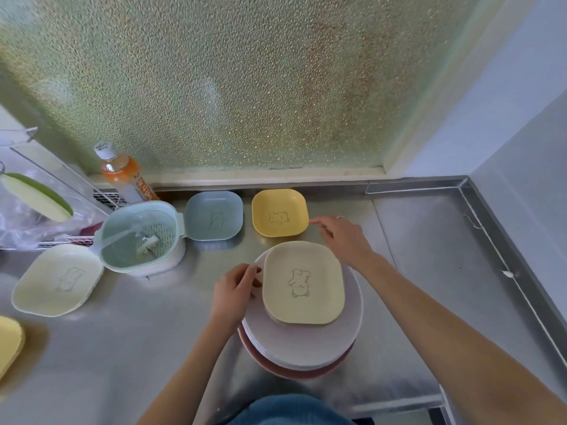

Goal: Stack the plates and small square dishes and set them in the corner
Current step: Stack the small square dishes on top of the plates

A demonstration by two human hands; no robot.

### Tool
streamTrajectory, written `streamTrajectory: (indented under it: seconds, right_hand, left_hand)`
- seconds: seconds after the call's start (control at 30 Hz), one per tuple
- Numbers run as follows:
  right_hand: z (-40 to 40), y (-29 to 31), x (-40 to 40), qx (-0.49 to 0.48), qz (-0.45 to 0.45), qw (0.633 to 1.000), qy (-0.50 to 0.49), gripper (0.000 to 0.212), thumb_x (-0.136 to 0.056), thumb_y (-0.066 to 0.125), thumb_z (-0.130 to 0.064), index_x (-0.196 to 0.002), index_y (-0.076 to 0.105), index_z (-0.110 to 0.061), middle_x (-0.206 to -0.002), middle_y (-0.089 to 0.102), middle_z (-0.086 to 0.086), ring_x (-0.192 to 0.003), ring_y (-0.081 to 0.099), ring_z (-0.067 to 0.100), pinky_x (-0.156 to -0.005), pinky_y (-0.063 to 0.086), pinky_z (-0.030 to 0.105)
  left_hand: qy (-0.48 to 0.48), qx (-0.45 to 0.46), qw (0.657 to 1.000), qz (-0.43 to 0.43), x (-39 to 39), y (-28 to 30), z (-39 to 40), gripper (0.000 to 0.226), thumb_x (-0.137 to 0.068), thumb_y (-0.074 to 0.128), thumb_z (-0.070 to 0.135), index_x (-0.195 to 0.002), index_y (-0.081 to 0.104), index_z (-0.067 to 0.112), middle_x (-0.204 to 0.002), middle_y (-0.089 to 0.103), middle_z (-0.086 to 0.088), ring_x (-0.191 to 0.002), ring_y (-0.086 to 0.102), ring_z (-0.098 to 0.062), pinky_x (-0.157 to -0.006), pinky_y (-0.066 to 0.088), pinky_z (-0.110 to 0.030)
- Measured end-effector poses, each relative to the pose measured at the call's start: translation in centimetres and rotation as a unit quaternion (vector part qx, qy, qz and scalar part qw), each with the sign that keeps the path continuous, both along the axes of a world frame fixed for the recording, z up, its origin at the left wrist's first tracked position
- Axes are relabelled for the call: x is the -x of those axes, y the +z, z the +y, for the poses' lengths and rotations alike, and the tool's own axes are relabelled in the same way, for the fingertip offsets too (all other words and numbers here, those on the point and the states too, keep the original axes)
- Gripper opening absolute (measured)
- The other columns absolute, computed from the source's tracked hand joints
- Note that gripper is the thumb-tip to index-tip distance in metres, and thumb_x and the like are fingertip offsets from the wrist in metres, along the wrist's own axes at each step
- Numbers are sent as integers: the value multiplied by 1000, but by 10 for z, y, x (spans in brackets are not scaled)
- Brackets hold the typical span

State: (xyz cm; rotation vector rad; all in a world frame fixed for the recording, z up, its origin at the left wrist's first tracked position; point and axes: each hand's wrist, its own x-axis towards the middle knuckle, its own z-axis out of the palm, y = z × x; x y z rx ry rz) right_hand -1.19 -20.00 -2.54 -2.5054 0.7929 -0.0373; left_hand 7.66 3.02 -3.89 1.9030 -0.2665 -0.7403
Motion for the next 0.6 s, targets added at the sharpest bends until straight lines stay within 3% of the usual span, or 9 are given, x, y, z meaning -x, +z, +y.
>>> streamTrajectory:
  seconds: [0.1, 0.27, 0.33, 0.4, 0.47, 0.53, 0.6]
  right_hand:
    - [-17, -9, -17, 59, 86, 990, 92, 40, -96, 40, -12, -132, 47, -28, -114, 60, 3, -107, 54, 21, -90, 33, 35]
    - [-22, -26, -36, 3, 121, 987, 109, 49, -93, 44, -13, -136, 40, -36, -108, 60, 3, -99, 57, 22, -87, 36, 32]
    - [-19, -28, -42, 2, 144, 983, 113, 50, -94, 41, -17, -137, 38, -40, -103, 60, 2, -93, 55, 21, -78, 32, 28]
    - [-20, -29, -45, 28, 173, 978, 114, 49, -94, 40, -18, -138, 38, -39, -94, 58, -2, -94, 54, 21, -83, 34, 32]
    - [-27, -37, -45, 19, 209, 972, 107, 41, -93, 44, -27, -134, 45, -34, -84, 52, -9, -98, 56, 22, -82, 37, 30]
    - [-27, -39, -47, 33, 222, 967, 120, 36, -90, 51, -37, -123, 58, -24, -84, 58, -4, -88, 60, 19, -72, 39, 25]
    - [-27, -40, -49, -17, 218, 970, 102, 30, -90, 54, -29, -119, 60, -24, -97, 65, 2, -89, 60, 20, -83, 41, 30]
  left_hand:
    - [-18, -38, 999, -15, -4, -1, -1, 28, -94, 48, 25, -80, 69, 13, -72, 68, 0, -69, 60, -20, -68, 52, -41]
    - [-75, -77, 991, -74, 4, -3, 0, 32, -94, 48, 29, -67, 62, 20, -65, 63, 1, -63, 55, -16, -60, 45, -32]
    - [-96, -89, 985, -113, 6, -9, 3, 33, -94, 49, 30, -66, 60, 17, -66, 63, -1, -65, 56, -19, -61, 46, -36]
    - [-102, -97, 982, -127, 4, -13, 3, 33, -94, 48, 30, -68, 60, 13, -67, 62, -2, -66, 57, -21, -61, 45, -38]
    - [-85, -90, 986, -113, 3, -13, 1, 36, -95, 47, 28, -66, 59, 12, -64, 61, -1, -63, 54, -21, -59, 42, -35]
    - [-72, -81, 989, -96, 2, -11, 0, 36, -97, 43, 26, -72, 67, 15, -70, 68, 3, -68, 60, -17, -63, 46, -34]
    - [-74, -79, 990, -94, 2, -10, 1, 37, -98, 41, 27, -80, 71, 16, -76, 71, 3, -75, 64, -13, -69, 49, -35]
